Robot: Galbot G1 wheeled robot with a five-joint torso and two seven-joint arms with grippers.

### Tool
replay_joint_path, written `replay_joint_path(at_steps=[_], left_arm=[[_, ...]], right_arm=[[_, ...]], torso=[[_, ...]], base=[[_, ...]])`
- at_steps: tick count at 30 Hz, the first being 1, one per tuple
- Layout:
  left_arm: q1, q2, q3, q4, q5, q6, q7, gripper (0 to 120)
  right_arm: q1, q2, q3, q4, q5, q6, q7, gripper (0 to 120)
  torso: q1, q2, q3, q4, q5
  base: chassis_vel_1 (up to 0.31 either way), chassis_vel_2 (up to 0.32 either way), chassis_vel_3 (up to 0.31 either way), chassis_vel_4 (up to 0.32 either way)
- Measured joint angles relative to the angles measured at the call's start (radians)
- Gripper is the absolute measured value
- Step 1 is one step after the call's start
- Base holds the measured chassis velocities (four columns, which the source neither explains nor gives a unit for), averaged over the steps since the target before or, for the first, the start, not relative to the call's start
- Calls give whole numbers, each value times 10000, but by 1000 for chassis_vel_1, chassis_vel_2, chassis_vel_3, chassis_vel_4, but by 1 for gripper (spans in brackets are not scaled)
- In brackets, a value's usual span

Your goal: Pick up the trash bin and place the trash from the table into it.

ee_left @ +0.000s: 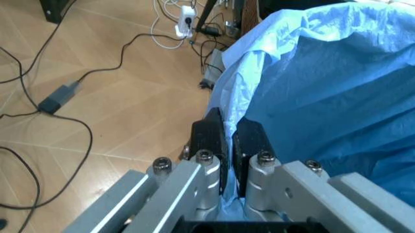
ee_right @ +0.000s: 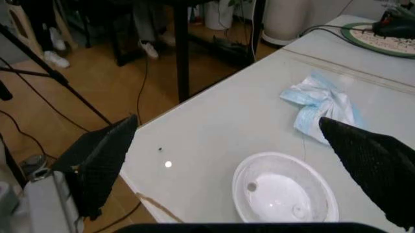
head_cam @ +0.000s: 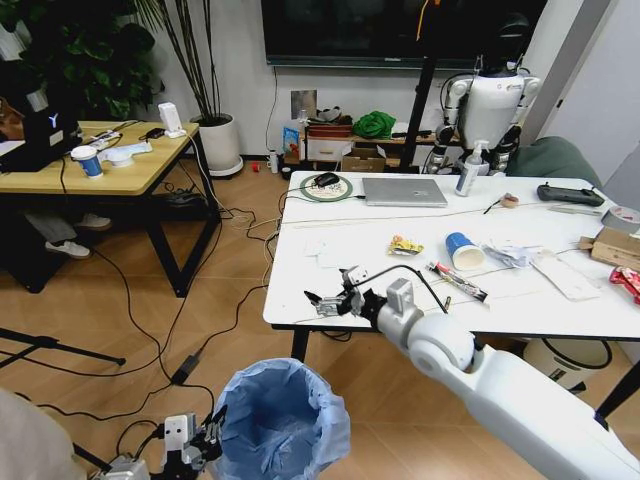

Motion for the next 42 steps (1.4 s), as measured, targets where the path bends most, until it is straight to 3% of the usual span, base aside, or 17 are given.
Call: replay_joint_path(at_steps=[15,33,42], left_arm=[[-78,76,-111,-91,-192,8,-114,0],[-58,83,-161,-142,-268,25,-133,0],[-100,174,-159,-174,-438,38,-197,0]], right_arm=[[407,281,-553,-1071,70,-722,-130,100],[758,747,-870,-2005,-167,-682,-99,96],[653,714,-814,-2186,-417,-651,-75,64]], torso=[[-2,-3,-2,0,0],[-3,-4,-3,0,0],[-3,-5,-3,0,0]], base=[[0,0,0,0],[0,0,0,0],[0,0,0,0]])
